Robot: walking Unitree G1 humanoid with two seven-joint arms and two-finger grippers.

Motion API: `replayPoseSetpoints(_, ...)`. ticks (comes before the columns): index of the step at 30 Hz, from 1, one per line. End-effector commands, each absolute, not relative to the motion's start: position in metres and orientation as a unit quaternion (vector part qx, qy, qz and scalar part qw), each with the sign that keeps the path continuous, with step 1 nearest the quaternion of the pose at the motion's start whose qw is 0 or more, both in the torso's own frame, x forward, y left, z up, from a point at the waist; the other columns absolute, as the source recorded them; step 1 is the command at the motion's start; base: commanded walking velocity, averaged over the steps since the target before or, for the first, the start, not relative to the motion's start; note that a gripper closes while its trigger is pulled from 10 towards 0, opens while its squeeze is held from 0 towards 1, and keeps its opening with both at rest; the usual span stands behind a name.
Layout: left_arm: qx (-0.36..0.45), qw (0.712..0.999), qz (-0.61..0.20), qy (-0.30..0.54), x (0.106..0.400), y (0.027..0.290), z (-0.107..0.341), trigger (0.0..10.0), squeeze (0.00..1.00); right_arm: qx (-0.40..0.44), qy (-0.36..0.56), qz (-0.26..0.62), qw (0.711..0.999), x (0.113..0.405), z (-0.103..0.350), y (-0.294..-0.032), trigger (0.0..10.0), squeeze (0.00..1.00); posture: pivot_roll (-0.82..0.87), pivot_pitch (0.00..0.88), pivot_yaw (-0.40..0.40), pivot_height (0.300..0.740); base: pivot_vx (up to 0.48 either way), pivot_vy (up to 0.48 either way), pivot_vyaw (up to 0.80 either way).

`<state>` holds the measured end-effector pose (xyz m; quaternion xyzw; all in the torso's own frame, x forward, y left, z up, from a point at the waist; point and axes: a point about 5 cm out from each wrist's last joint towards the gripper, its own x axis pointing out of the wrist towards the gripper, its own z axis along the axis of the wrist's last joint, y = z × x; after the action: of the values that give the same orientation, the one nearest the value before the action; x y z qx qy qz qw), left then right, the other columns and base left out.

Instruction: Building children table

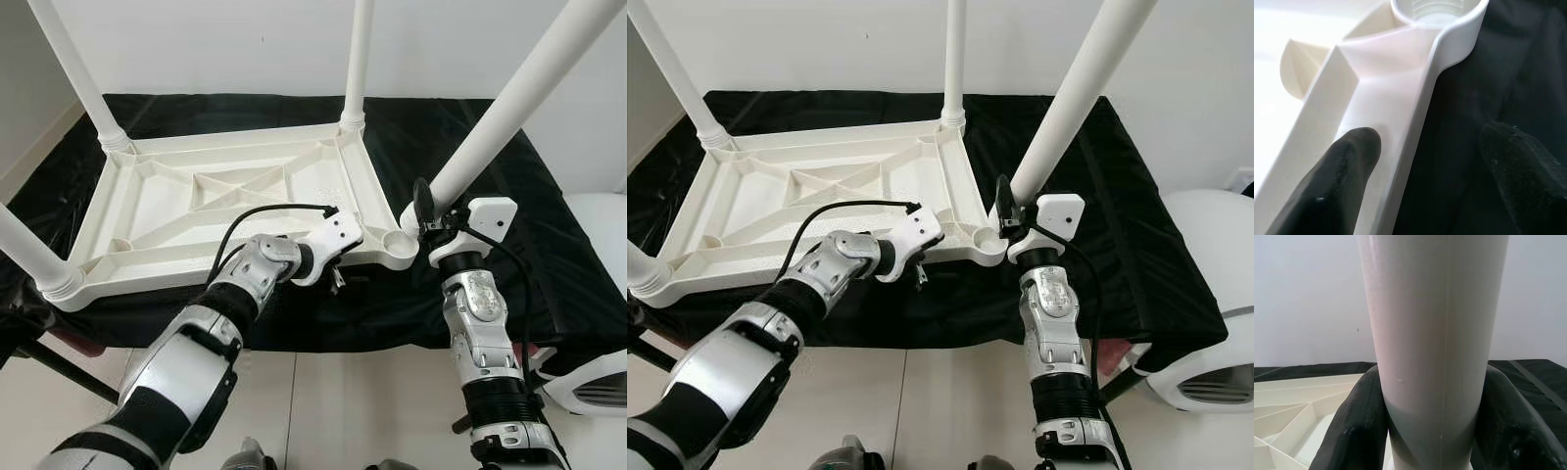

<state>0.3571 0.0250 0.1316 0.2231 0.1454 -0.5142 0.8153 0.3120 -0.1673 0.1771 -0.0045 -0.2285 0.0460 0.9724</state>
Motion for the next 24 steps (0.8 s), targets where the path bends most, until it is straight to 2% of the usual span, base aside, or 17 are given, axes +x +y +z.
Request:
replayPoseSetpoints(1,0.235,0.826,-0.485,0.163,0.360,0.029,0.128,10.0,0.00,-0.003,-0.230,0.051,0.972,0.310,0.178,-0.163,10.0,0.00,-0.06,0.000,0.089,0.740,0.000,0.000,0.00)
replayPoseSetpoints(2,0.235,0.826,-0.485,0.163,0.360,0.029,0.128,10.0,0.00,-0.003,-0.230,0.051,0.972,0.310,0.178,-0.163,10.0,0.00,-0.06,0.000,0.089,0.740,0.000,0.000,0.00)
replayPoseSetpoints(3,0.237,0.819,-0.494,0.168,0.359,0.027,0.127,4.2,0.00,-0.003,-0.230,0.052,0.972,0.310,0.178,-0.163,10.0,0.00,-0.05,0.000,0.088,0.740,0.000,0.000,0.00)
replayPoseSetpoints(4,0.234,0.818,-0.498,0.168,0.359,0.025,0.127,0.0,0.00,-0.003,-0.230,0.052,0.972,0.310,0.178,-0.163,10.0,0.00,-0.06,0.000,0.087,0.740,0.000,0.000,0.00)
replayPoseSetpoints(12,0.224,0.817,-0.504,0.167,0.361,0.023,0.132,0.0,0.00,-0.004,-0.227,0.059,0.972,0.311,0.179,-0.164,10.0,0.00,-0.05,0.000,0.073,0.740,0.000,0.000,0.00)
replayPoseSetpoints(13,0.224,0.817,-0.504,0.169,0.361,0.025,0.132,2.7,0.00,-0.001,-0.226,0.064,0.972,0.312,0.179,-0.164,10.0,0.00,-0.04,0.000,0.070,0.740,0.000,0.000,0.00)
replayPoseSetpoints(15,0.224,0.817,-0.504,0.171,0.362,0.027,0.132,2.7,0.00,0.002,-0.225,0.070,0.972,0.312,0.180,-0.164,10.0,0.00,-0.04,0.000,0.070,0.740,0.000,0.000,0.00)
replayPoseSetpoints(16,0.224,0.815,-0.507,0.172,0.362,0.030,0.131,3.1,0.00,0.007,-0.225,0.073,0.972,0.312,0.181,-0.165,10.0,0.00,-0.04,0.000,0.065,0.740,0.000,0.000,0.00)
replayPoseSetpoints(17,0.224,0.813,-0.509,0.172,0.362,0.032,0.131,3.1,0.00,0.009,-0.225,0.076,0.971,0.312,0.182,-0.166,10.0,0.00,-0.04,0.000,0.065,0.740,0.000,0.000,0.00)
replayPoseSetpoints(18,0.225,0.811,-0.512,0.173,0.361,0.034,0.130,3.8,0.00,0.014,-0.224,0.077,0.971,0.313,0.183,-0.168,10.0,0.00,-0.04,0.000,0.065,0.740,0.000,0.000,0.00)
replayPoseSetpoints(19,0.226,0.810,-0.512,0.175,0.361,0.038,0.129,10.0,0.00,0.024,-0.222,0.083,0.971,0.313,0.184,-0.171,10.0,0.00,-0.03,0.000,0.061,0.740,0.000,0.000,0.00)
replayPoseSetpoints(21,0.227,0.810,-0.511,0.176,0.361,0.039,0.129,10.0,0.00,0.030,-0.220,0.087,0.971,0.313,0.184,-0.172,10.0,0.00,-0.03,0.000,0.061,0.740,0.000,0.000,0.00)
replayPoseSetpoints(24,0.237,0.810,-0.504,0.186,0.363,0.056,0.126,10.0,0.00,0.042,-0.207,0.132,0.968,0.314,0.188,-0.180,10.0,0.00,-0.03,0.000,0.055,0.740,0.000,0.000,0.00)
